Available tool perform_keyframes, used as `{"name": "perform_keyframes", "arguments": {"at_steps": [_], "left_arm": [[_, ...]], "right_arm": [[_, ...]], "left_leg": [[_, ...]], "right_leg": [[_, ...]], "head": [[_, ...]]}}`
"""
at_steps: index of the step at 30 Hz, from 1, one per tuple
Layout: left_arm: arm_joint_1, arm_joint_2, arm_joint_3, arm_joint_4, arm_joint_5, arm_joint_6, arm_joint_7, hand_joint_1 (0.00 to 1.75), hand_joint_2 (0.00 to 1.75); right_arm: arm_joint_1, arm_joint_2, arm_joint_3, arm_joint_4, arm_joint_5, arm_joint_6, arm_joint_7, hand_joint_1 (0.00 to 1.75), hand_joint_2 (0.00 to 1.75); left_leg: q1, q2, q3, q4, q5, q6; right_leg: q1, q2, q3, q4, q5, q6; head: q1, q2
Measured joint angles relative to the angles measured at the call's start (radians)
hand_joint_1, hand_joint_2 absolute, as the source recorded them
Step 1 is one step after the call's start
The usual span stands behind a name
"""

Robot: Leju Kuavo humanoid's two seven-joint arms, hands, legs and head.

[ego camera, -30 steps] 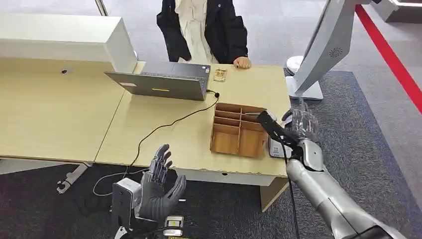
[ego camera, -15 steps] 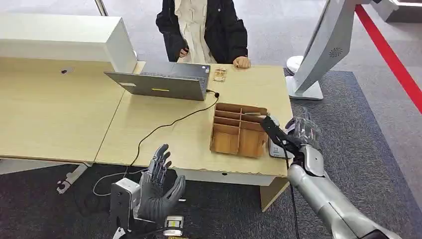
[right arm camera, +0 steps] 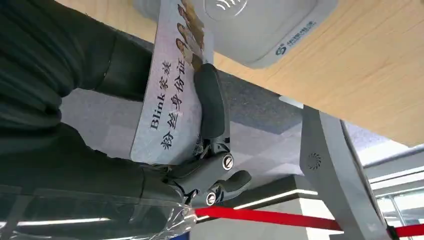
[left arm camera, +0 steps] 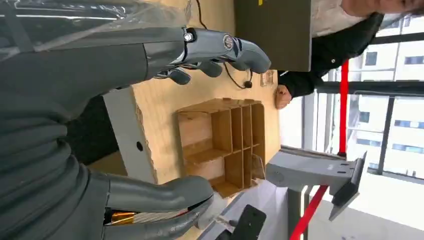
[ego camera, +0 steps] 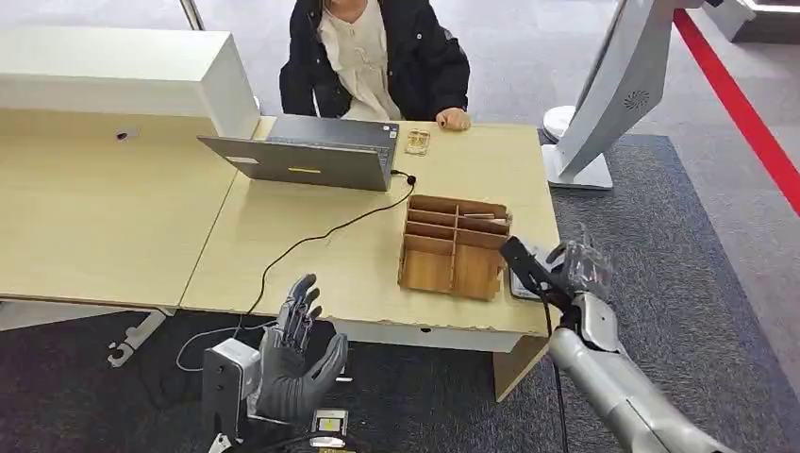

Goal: Pass the card to the sensor for recognition and then transmit it.

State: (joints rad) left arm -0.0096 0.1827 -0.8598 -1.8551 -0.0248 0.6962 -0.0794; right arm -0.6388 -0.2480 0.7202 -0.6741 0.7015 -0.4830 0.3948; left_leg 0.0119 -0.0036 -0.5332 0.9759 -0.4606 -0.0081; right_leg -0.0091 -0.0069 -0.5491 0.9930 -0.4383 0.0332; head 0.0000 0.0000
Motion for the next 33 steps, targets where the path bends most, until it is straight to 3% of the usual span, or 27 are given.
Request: {"name": "perform_keyframes", "arguments": {"at_steps": [13, 33], "left_arm": [[0.011, 0.007, 0.000, -0.015, -0.026, 0.000, 0.019, 0.00, 1.75], [0.012, 0.013, 0.000, -0.016, -0.003, 0.000, 0.005, 0.00, 1.75]], "right_arm": [[0.000, 0.024, -0.005, 0.000, 0.027, 0.023, -0.050, 1.75, 1.75], [-0.006, 0.051, -0.005, 0.015, 0.034, 0.073, -0.059, 1.75, 1.75]], "left_leg": [[0.000, 0.000, 0.000, 0.000, 0.000, 0.000], [0.000, 0.000, 0.000, 0.000, 0.000, 0.000]], "right_leg": [[0.000, 0.000, 0.000, 0.000, 0.000, 0.000], [0.000, 0.000, 0.000, 0.000, 0.000, 0.000]], "head": [[0.000, 0.000], [0.000, 0.000]]}}
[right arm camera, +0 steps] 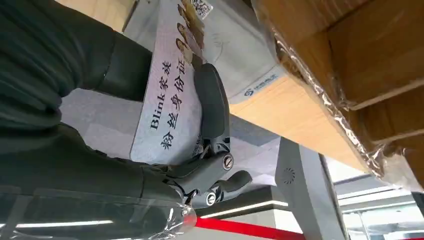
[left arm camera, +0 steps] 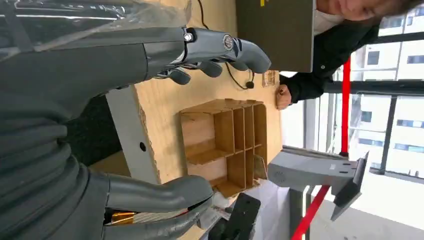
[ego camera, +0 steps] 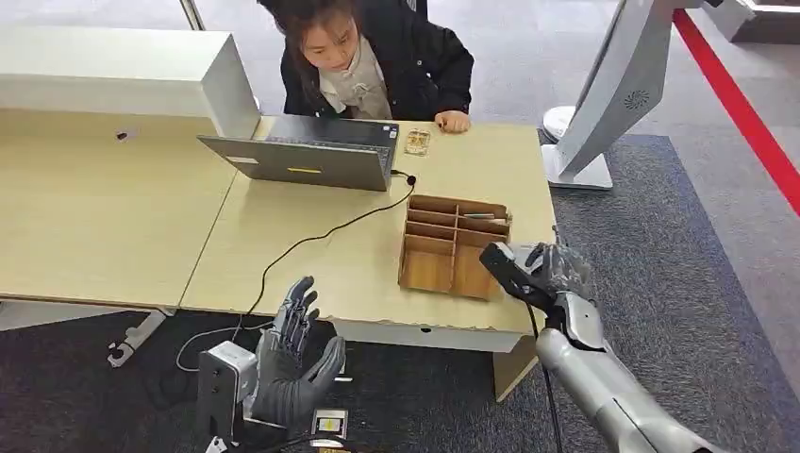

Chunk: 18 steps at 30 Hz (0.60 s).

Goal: Pass the card to the sensor for recognition and then transmit it.

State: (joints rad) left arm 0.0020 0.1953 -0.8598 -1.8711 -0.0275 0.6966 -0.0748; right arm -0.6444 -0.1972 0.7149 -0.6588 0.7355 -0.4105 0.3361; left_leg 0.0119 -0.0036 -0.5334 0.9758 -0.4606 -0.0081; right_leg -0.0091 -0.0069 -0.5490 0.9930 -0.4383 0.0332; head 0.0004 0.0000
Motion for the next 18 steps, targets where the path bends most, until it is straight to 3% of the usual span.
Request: {"name": "perform_keyframes", "arguments": {"at_steps": [18], "left_arm": [[0.028, 0.006, 0.011, -0.005, -0.024, 0.001, -0.003, 0.00, 1.75]], "right_arm": [[-0.013, 0.032, 0.000, 0.061, -0.016, 0.042, -0.013, 1.75, 1.75]], "left_leg": [[0.000, 0.000, 0.001, 0.000, 0.000, 0.000]], "right_leg": [[0.000, 0.000, 0.001, 0.000, 0.000, 0.000]], "head": [[0.000, 0.000]]}}
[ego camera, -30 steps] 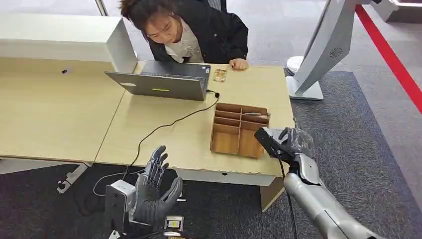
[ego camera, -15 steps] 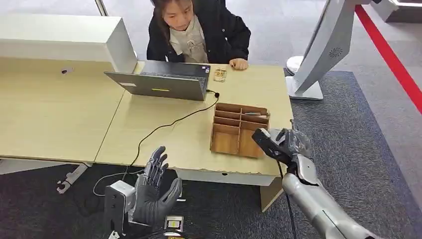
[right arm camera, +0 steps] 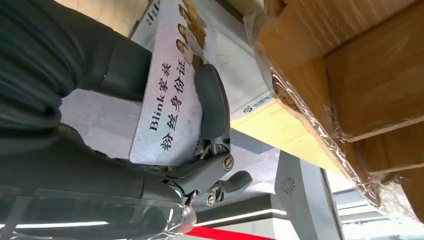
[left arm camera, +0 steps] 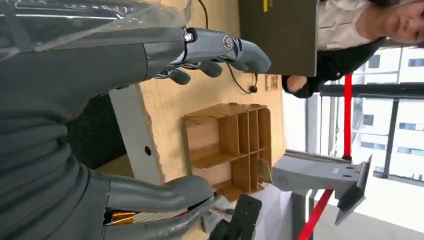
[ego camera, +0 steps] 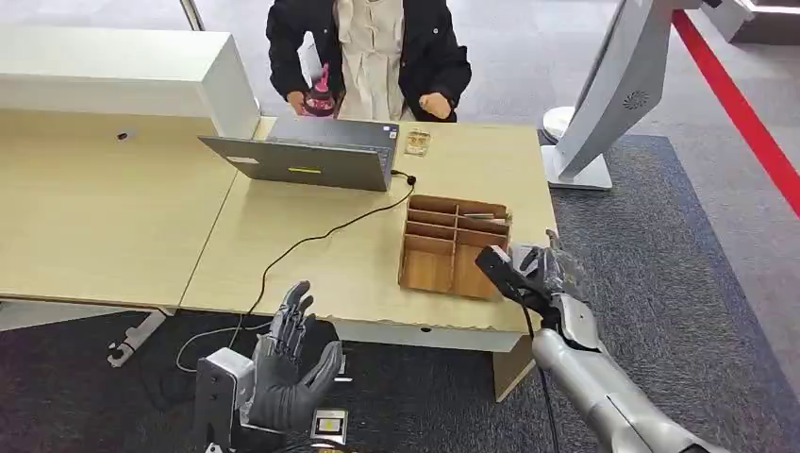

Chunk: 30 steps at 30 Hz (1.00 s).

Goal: Pass the card to the sensor for recognition and then transmit it.

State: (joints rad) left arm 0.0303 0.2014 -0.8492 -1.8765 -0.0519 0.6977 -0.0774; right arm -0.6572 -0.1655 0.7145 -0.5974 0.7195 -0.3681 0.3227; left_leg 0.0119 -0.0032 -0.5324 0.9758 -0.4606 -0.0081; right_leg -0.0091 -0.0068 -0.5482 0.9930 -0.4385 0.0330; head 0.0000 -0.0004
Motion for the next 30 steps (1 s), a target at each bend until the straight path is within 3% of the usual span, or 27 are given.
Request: {"name": "perform_keyframes", "arguments": {"at_steps": [7, 20, 30], "left_arm": [[0.004, -0.005, 0.011, 0.000, -0.015, 0.000, 0.012, 0.00, 1.75], [0.004, -0.005, 0.011, 0.000, -0.010, 0.000, 0.008, 0.00, 1.75], [-0.007, -0.003, 0.010, 0.000, 0.035, 0.000, -0.008, 0.00, 1.75]], "right_arm": [[-0.003, 0.018, 0.000, 0.022, -0.004, 0.003, -0.001, 1.75, 1.75], [-0.024, 0.031, -0.002, 0.034, 0.013, -0.061, -0.019, 1.75, 1.75], [-0.064, 0.016, -0.006, -0.032, 0.041, -0.069, 0.009, 1.75, 1.75]], "left_leg": [[0.000, 0.000, 0.002, 0.000, 0.000, 0.000], [0.000, 0.000, 0.001, 0.000, 0.000, 0.000], [0.000, 0.000, 0.001, 0.000, 0.000, 0.000]], "right_leg": [[0.000, 0.000, 0.001, 0.000, 0.000, 0.000], [0.000, 0.000, 0.001, 0.000, 0.000, 0.000], [0.000, 0.000, 0.001, 0.000, 0.000, 0.000]], "head": [[0.000, 0.000], [0.000, 0.000], [0.000, 0.000]]}}
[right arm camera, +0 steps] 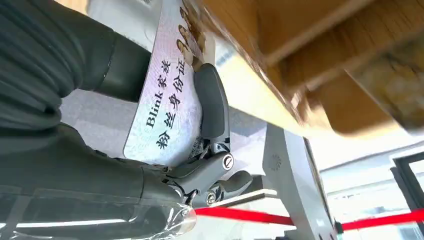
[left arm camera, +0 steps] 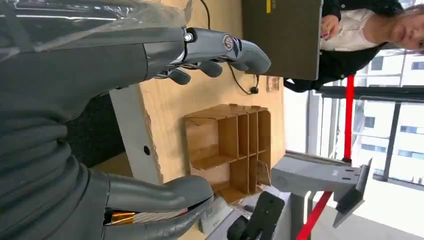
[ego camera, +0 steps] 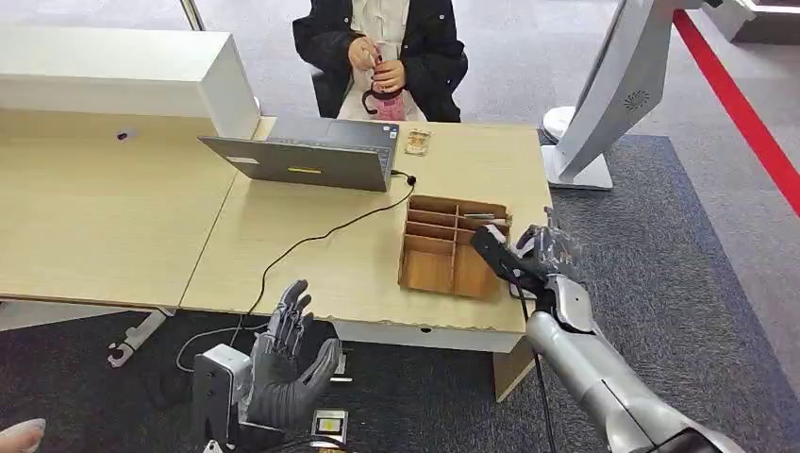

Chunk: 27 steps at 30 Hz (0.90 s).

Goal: Pass the card to the sensor for recognition and then transmit it.

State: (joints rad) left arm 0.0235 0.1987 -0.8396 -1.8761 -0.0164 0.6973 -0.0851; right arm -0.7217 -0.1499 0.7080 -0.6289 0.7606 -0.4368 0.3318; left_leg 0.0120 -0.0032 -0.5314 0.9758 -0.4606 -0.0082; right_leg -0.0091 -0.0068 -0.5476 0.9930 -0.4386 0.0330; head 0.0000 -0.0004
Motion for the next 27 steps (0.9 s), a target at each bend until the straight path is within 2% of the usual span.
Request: {"name": "perform_keyframes", "arguments": {"at_steps": [8, 11, 13, 21, 24, 27], "left_arm": [[-0.009, 0.001, -0.002, 0.000, 0.015, 0.000, -0.008, 0.00, 1.75], [-0.029, 0.005, -0.010, 0.013, 0.031, 0.000, -0.035, 0.00, 1.75], [-0.042, 0.003, -0.012, 0.022, 0.038, 0.000, -0.049, 0.00, 1.75], [-0.078, -0.006, -0.032, 0.047, 0.062, -0.018, -0.073, 0.00, 1.75], [-0.085, -0.013, -0.034, 0.057, 0.071, -0.062, -0.074, 0.00, 1.75], [-0.093, -0.023, -0.035, 0.069, 0.073, -0.140, -0.076, 0.00, 1.75]], "right_arm": [[-0.012, -0.010, -0.002, -0.030, 0.016, -0.003, 0.012, 1.75, 1.75], [-0.095, -0.055, -0.013, -0.199, 0.089, -0.011, 0.041, 1.75, 1.75], [-0.144, -0.055, -0.013, -0.248, 0.101, 0.004, 0.029, 1.75, 1.75], [-0.235, 0.011, 0.012, -0.282, 0.104, 0.107, -0.049, 1.75, 1.75], [-0.276, 0.041, 0.026, -0.263, 0.098, 0.136, -0.060, 1.75, 1.75], [-0.324, 0.058, 0.044, -0.212, 0.085, 0.161, -0.060, 1.75, 1.75]], "left_leg": [[0.000, 0.000, 0.000, 0.000, 0.000, 0.000], [0.000, 0.000, 0.000, 0.000, 0.000, 0.000], [0.000, 0.000, 0.000, 0.000, 0.000, 0.000], [0.000, 0.000, -0.001, 0.000, 0.000, 0.000], [0.000, 0.000, -0.001, 0.000, 0.000, 0.000], [0.000, 0.000, -0.001, 0.000, 0.000, 0.000]], "right_leg": [[0.000, 0.000, 0.000, 0.000, 0.000, 0.000], [0.000, 0.000, 0.000, 0.000, 0.000, 0.000], [0.000, 0.000, 0.000, 0.000, 0.000, 0.000], [0.000, 0.000, -0.001, 0.001, 0.000, 0.000], [0.000, 0.000, -0.001, 0.001, 0.000, 0.000], [0.000, 0.000, -0.001, 0.001, 0.000, 0.000]], "head": [[0.000, 0.000], [0.000, 0.000], [0.000, 0.000], [0.000, 0.000], [0.000, 0.000], [0.001, 0.000]]}}
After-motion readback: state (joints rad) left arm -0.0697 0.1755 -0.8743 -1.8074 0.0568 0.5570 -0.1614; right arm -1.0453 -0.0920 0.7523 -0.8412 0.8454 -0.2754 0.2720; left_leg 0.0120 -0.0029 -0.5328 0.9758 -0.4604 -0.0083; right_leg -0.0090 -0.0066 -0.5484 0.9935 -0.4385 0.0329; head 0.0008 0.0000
